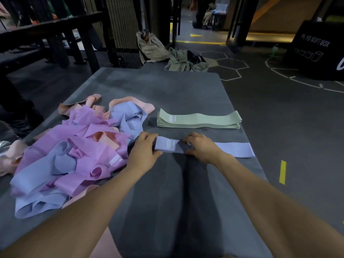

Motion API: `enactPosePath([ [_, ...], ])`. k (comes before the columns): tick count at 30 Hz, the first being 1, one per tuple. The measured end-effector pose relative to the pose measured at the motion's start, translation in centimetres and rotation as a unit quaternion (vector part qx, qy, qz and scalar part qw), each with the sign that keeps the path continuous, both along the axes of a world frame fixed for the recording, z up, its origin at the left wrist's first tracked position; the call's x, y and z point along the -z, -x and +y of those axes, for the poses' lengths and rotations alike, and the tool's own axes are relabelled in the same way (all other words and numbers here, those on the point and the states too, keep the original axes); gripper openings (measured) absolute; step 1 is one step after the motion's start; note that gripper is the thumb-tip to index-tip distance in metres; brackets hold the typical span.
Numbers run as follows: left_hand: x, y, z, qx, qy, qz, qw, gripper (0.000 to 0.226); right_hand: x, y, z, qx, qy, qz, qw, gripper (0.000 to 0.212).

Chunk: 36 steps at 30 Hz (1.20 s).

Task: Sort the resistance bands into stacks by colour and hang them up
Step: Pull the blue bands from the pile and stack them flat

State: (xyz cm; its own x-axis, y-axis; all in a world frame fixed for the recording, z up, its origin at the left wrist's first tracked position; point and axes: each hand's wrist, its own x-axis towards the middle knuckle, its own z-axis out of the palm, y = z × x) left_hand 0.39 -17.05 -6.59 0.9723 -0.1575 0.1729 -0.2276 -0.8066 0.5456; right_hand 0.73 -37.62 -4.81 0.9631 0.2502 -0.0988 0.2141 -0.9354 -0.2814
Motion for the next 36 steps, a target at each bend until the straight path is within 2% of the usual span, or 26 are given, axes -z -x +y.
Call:
enactPosePath([
  [3,-1.0,-0.1,-0.8,0.065,-0.060,-0.052,0.995,0.054,-0.2,0.0,-0.5,-0.002,-0.009,0.006,1.000,0.052],
  [5,-1.6,-0.3,-2.1,0.108,-0.084,-0.056,0.989,0.051,-0.5,0.3,-1.5,0.001,-0.011,0.001,1.000,0.059],
  [8,-2.0,-0.6,-4.6,0.141,-0.111,-0.036,0.983,0.053,-0.9,1.2,-3.6,0.016,-0.008,-0.004,1.000,0.065],
  [14,-2.5,-1.7,-9.4,0.214,-0.203,0.035,0.955,0.076,-1.1,3.0,-9.3,0.058,0.039,0.008,0.998,0.070],
  [18,-2.4,-2.2,-10.6,0.225,-0.242,0.065,0.941,0.070,-1.5,3.3,-11.7,0.062,0.060,0.007,0.996,0.066],
  [24,-2.1,-1.9,-10.9,0.223,-0.243,0.068,0.942,0.052,-0.8,3.4,-12.2,0.059,0.058,-0.001,0.997,0.049],
  [28,-2.0,-1.4,-10.9,0.215,-0.251,0.058,0.942,0.048,-0.7,4.0,-11.9,0.050,0.074,-0.016,0.996,0.049],
  [31,-2.2,-1.0,-10.5,0.209,-0.245,0.060,0.945,0.055,-1.5,4.1,-11.1,0.047,0.089,-0.018,0.995,0.054],
  [36,-3.7,-0.6,-7.3,0.157,-0.193,0.025,0.968,0.054,-3.1,3.1,-5.5,0.046,0.012,-0.034,0.998,0.054],
])
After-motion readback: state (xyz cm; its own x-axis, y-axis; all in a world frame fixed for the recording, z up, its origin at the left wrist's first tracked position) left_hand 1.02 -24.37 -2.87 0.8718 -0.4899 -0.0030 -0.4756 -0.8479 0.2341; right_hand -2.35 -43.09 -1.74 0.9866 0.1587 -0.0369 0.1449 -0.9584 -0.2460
